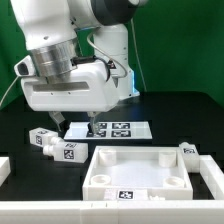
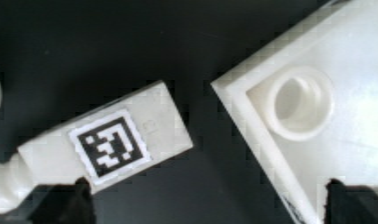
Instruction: Assemble one leg
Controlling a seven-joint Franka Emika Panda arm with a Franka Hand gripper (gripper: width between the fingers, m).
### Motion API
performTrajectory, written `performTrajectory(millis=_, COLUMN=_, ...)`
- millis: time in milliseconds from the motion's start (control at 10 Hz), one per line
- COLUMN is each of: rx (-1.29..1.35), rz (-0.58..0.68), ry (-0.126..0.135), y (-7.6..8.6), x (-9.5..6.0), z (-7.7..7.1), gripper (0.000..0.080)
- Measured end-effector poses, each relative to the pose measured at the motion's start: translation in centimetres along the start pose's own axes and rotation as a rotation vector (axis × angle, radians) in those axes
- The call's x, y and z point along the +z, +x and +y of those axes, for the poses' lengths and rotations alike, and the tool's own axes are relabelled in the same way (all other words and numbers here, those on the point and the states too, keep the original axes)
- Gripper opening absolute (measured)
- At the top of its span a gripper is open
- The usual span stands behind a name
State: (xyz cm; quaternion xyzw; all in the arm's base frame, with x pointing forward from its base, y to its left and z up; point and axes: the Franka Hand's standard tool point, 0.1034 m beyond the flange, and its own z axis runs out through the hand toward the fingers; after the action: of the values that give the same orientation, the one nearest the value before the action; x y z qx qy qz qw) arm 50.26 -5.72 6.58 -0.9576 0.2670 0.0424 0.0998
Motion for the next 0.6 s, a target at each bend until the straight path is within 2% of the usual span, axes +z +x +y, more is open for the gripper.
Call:
performTrajectory(millis=200, rx=-0.353, rz=0.095, ry=-0.079, y=0.4, x=0.0, z=-0.3, gripper=0.0649)
performTrajectory(millis=400, rx=-0.657, rz=0.091, ry=-0.14, y=0.2, x=0.1, z=-0.9, gripper=0.0649)
performTrajectory(millis=500, rx=-0.825, rz=0.078, ry=-0.187, y=-0.1, x=0.4, z=-1.7, gripper=0.0649)
performTrajectory(millis=600, rx=-0.896, rz=0.069, ry=-0.199, y=-0.2, x=0.5, z=-1.9, gripper=0.0649)
